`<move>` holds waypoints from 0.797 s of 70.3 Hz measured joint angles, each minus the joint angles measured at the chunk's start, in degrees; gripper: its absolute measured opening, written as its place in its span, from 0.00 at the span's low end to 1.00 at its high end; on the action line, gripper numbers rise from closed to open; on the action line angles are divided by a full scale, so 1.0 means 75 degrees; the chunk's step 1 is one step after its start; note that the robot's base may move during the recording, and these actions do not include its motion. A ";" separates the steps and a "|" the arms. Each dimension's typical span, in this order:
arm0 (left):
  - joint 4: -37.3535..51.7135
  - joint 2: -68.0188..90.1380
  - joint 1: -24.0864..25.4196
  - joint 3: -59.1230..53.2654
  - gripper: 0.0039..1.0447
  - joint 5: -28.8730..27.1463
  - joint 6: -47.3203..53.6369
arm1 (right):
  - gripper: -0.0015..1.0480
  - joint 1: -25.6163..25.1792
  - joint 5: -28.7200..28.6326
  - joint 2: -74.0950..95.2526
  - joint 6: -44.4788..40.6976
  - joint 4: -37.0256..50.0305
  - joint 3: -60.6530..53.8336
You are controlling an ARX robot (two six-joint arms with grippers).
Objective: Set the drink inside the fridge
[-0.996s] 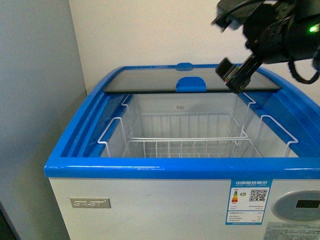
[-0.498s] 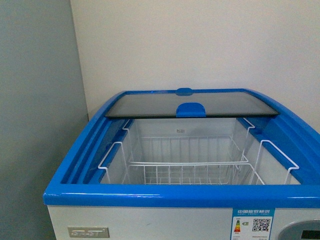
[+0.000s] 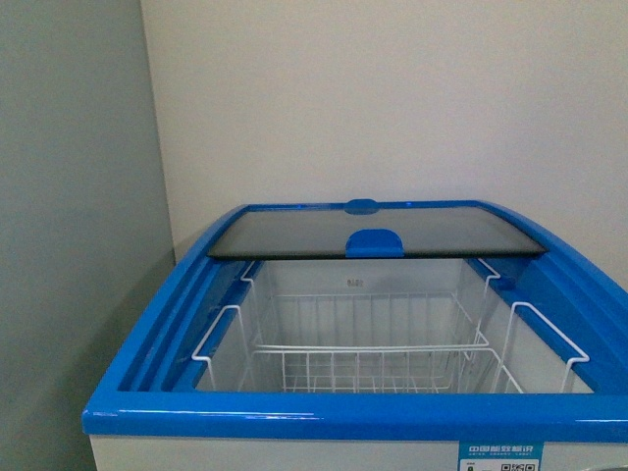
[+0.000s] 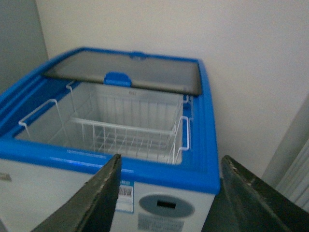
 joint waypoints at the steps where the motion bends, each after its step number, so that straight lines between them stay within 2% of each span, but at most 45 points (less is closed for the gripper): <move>1: -0.0044 -0.0052 0.0000 -0.0020 0.54 0.0003 0.0000 | 0.49 -0.0102 -0.0102 -0.0064 0.0038 0.0012 -0.0111; 20: -0.0277 -0.0702 0.0000 -0.0347 0.09 0.0009 -0.0003 | 0.06 -0.1145 -0.1075 -0.0799 0.0239 0.0303 -0.1020; 22: -0.0335 -0.0752 0.0000 -0.0347 0.04 -0.0012 -0.0006 | 0.02 -0.1341 -0.1384 -0.0871 0.0227 0.0306 -0.1107; 24: -0.0370 -0.0796 0.0000 -0.0347 0.02 0.0006 -0.0009 | 0.03 -0.1559 -0.1728 -0.0924 0.0248 0.0306 -0.1163; 28: -0.0510 -0.0970 0.0000 -0.0347 0.02 0.0006 -0.0006 | 0.03 -0.2168 -0.2180 -0.1043 0.0251 0.0350 -0.1346; 31: -0.0615 -0.1078 0.0000 -0.0347 0.02 0.0003 -0.0003 | 0.03 -0.2314 -0.2183 -0.1113 0.0256 0.0370 -0.1422; 56: -0.1317 -0.1769 0.0000 -0.0347 0.02 0.0003 -0.0006 | 0.03 -0.2404 -0.2270 -0.1507 0.0262 0.0527 -0.1976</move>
